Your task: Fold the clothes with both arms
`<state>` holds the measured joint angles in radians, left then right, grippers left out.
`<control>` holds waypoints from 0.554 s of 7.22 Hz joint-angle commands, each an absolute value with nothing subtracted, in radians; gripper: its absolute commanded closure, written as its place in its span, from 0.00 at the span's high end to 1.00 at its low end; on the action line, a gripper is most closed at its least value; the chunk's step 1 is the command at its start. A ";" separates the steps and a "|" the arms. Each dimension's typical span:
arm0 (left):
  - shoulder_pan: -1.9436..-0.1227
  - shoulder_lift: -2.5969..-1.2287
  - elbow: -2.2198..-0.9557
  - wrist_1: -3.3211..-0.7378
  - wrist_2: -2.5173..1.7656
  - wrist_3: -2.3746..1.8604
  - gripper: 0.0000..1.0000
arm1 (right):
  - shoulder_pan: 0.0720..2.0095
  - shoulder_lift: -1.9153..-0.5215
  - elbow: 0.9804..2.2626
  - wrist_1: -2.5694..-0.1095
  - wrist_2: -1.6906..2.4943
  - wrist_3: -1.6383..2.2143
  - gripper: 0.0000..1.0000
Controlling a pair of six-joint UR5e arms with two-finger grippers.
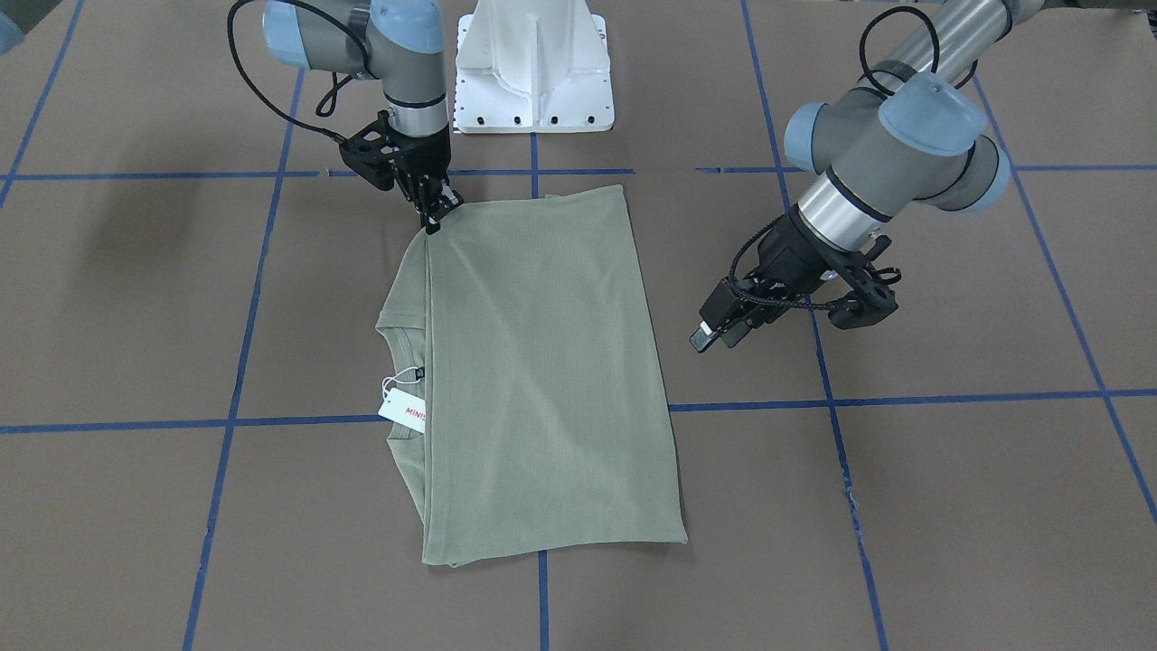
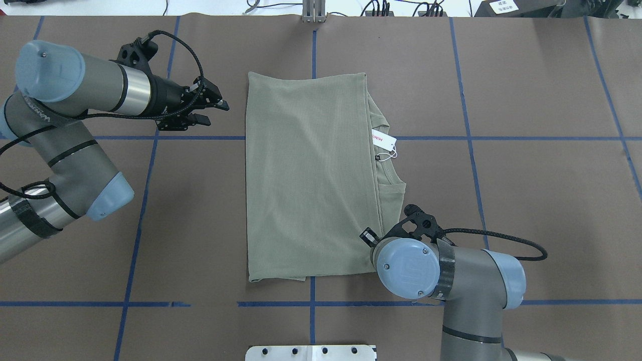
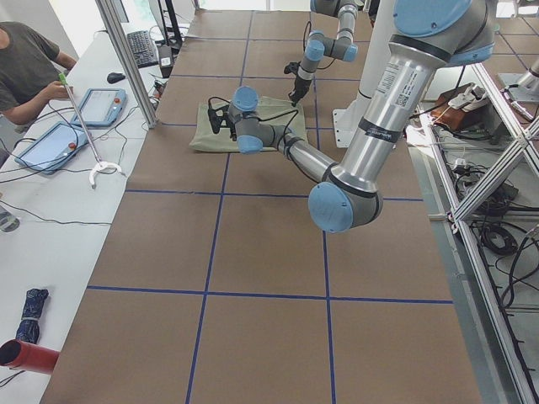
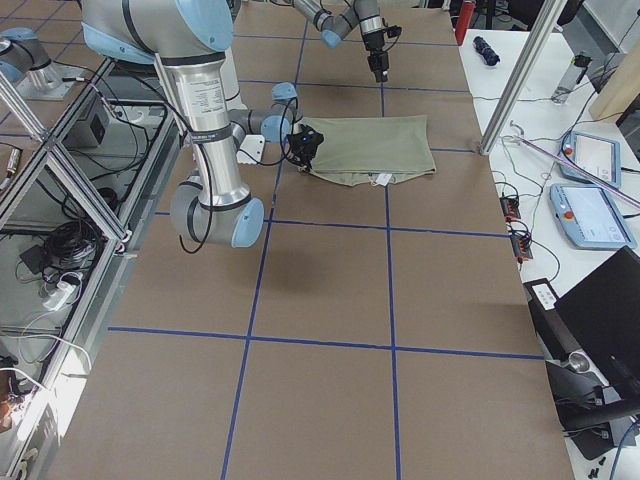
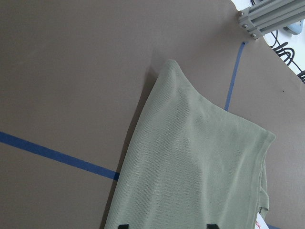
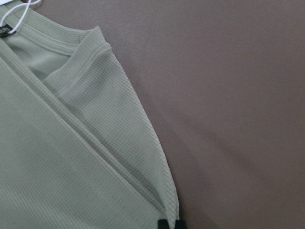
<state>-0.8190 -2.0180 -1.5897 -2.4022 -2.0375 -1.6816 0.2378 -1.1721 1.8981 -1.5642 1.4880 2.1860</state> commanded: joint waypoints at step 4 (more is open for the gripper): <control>-0.575 -1.860 -1.904 -2.241 -1.824 -1.958 0.61 | 0.232 -1.183 1.977 -1.572 1.491 2.195 0.00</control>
